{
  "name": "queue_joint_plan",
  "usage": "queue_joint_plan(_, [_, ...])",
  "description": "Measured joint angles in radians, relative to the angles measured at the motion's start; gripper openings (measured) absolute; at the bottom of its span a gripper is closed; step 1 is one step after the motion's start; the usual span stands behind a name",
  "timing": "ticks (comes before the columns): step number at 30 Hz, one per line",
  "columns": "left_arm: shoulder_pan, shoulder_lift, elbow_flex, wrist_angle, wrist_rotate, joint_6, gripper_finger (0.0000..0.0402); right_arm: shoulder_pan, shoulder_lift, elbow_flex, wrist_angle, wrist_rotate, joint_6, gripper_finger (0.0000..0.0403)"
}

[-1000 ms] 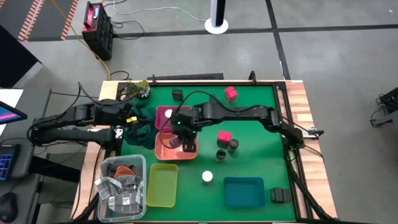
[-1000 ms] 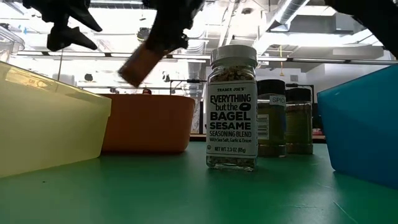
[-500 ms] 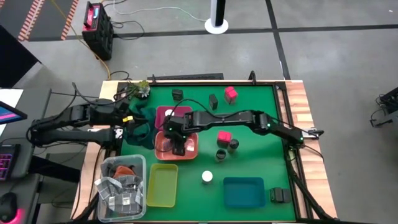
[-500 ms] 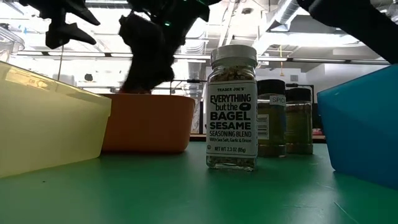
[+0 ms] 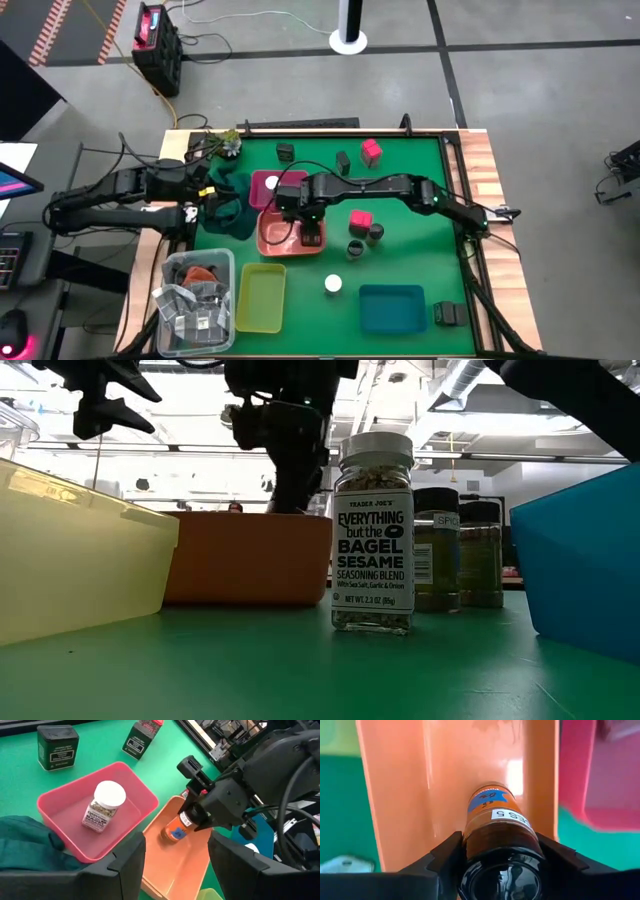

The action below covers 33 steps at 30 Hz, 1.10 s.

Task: Sort spices by type
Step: Put the bottom right black seasoning bottle into the orange bin, then put the bottom black seasoning bottle into the orange bin

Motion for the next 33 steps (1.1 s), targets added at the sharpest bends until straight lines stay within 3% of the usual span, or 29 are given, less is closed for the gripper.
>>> queue_joint_plan(18, [0.000, 0.000, 0.000, 0.000, 0.000, 0.012, 0.0206, 0.005, -0.003, 0.000, 0.021, -0.033, -0.011, 0.0305])
queue_joint_plan(21, [0.000, 0.000, 0.000, 0.000, 0.008, 0.012, 0.0206, -0.002, -0.012, 0.034, -0.056, -0.020, -0.006, 0.0318])
queue_joint_plan(27, [0.000, -0.001, 0.000, 0.000, 0.010, 0.014, 0.0206, -0.015, -0.129, 0.016, -0.191, 0.001, 0.017, 0.0327])
queue_joint_plan(33, [0.000, -0.001, 0.000, -0.001, 0.011, 0.035, 0.0206, 0.061, -0.194, 0.016, -0.236, 0.017, -0.073, 0.0327])
